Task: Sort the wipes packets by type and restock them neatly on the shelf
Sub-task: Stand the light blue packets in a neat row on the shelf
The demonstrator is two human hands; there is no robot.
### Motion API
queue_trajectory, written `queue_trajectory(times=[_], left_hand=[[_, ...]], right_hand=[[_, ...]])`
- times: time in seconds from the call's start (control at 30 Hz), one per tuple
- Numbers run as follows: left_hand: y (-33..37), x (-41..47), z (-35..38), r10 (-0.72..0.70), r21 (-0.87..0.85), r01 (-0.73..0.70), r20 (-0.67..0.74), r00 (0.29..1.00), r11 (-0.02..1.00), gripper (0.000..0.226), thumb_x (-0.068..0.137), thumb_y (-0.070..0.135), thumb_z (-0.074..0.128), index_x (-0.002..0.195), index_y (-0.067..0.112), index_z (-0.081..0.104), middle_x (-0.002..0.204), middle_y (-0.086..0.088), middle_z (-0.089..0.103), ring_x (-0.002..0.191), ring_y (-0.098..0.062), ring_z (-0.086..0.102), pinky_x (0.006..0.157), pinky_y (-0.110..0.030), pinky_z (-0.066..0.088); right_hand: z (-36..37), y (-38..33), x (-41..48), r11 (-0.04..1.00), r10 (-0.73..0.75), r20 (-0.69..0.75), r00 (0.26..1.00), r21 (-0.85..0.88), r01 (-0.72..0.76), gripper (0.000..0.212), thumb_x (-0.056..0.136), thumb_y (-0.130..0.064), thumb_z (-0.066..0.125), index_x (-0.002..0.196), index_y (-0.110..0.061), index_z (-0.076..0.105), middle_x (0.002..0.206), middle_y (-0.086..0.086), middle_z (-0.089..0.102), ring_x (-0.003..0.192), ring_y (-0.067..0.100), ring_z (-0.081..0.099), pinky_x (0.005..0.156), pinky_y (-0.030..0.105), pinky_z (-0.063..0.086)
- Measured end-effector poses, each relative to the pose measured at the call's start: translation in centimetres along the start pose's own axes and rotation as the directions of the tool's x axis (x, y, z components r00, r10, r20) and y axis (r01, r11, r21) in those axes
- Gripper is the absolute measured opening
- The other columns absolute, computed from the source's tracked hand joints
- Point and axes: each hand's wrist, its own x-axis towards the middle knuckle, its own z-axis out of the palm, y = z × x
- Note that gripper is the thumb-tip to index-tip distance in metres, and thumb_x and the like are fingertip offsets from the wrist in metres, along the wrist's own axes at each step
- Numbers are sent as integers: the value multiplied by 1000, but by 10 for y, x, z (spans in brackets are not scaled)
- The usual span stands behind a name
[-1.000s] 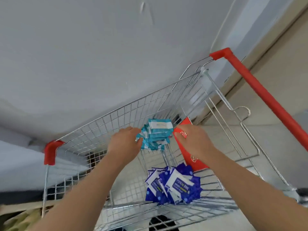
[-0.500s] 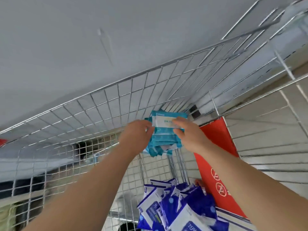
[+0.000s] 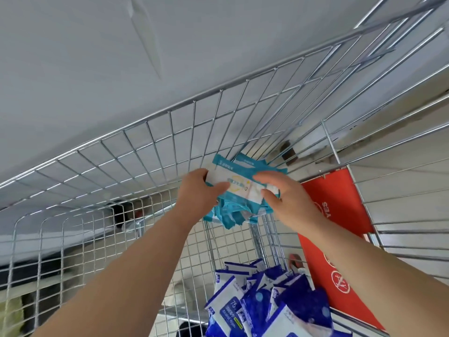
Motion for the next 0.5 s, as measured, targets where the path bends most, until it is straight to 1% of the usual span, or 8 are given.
queue_trajectory(times=[0.07,0.1,0.17,0.23,0.33,0.4,0.47,0.5], left_hand=[[-6,-4,-9,-15,-59,16,15,1000,998,19,87,11,68,102,9,57,102,-7,67,84,-18,69,66,-34,61],[-10,-6,-14,-21,-74,24,29,999,997,20,87,9,67,103,9,55,103,-7,66,84,-18,69,66,-32,61],[-18,-11,-22,-38,-38,40,49,998,998,22,85,6,67,102,11,53,101,-4,65,84,-18,68,66,-32,61],[-25,-13,-24,-55,-7,56,57,997,998,26,84,5,67,103,13,51,100,-2,64,86,-19,68,67,-32,61],[-31,-16,-22,-59,-10,59,67,996,998,31,85,5,67,108,14,49,105,-2,62,90,-22,67,69,-36,61],[-35,-17,-19,-38,-33,41,77,996,999,34,85,6,68,112,16,49,109,-3,62,92,-22,67,72,-37,61],[-37,-20,-16,-5,-70,12,108,994,997,38,85,9,69,115,21,50,110,-2,63,95,-20,67,76,-39,60],[-39,-21,-15,14,-77,-5,123,992,997,38,86,11,69,116,24,51,110,-1,64,95,-19,66,78,-40,60]], right_hand=[[-1,3,5,999,10,-6,1000,-43,-10,46,88,-6,62,132,-15,53,139,1,48,130,13,41,112,28,29],[-1,3,8,997,24,27,999,-73,-22,53,87,-8,64,136,-14,48,142,1,44,133,15,37,114,31,26],[1,1,15,991,54,81,995,-130,-43,60,86,-9,64,141,-14,41,143,1,41,134,18,35,112,29,26],[3,-2,22,986,80,60,995,-151,-71,59,87,-8,63,141,-14,41,136,5,46,127,19,41,103,25,31],[2,-3,27,983,109,13,994,-151,-106,39,86,-6,61,125,-13,59,117,6,58,105,17,54,80,22,38],[-2,-6,27,989,145,26,989,-35,-144,30,85,-5,63,114,-12,67,103,3,62,86,13,57,66,22,43],[-5,-8,25,974,169,56,984,141,-175,24,85,-4,64,104,-16,69,92,-1,62,74,8,56,59,16,45],[-6,-9,24,964,169,81,982,195,-182,21,85,-5,64,99,-19,69,87,-2,63,72,8,56,58,15,44]])
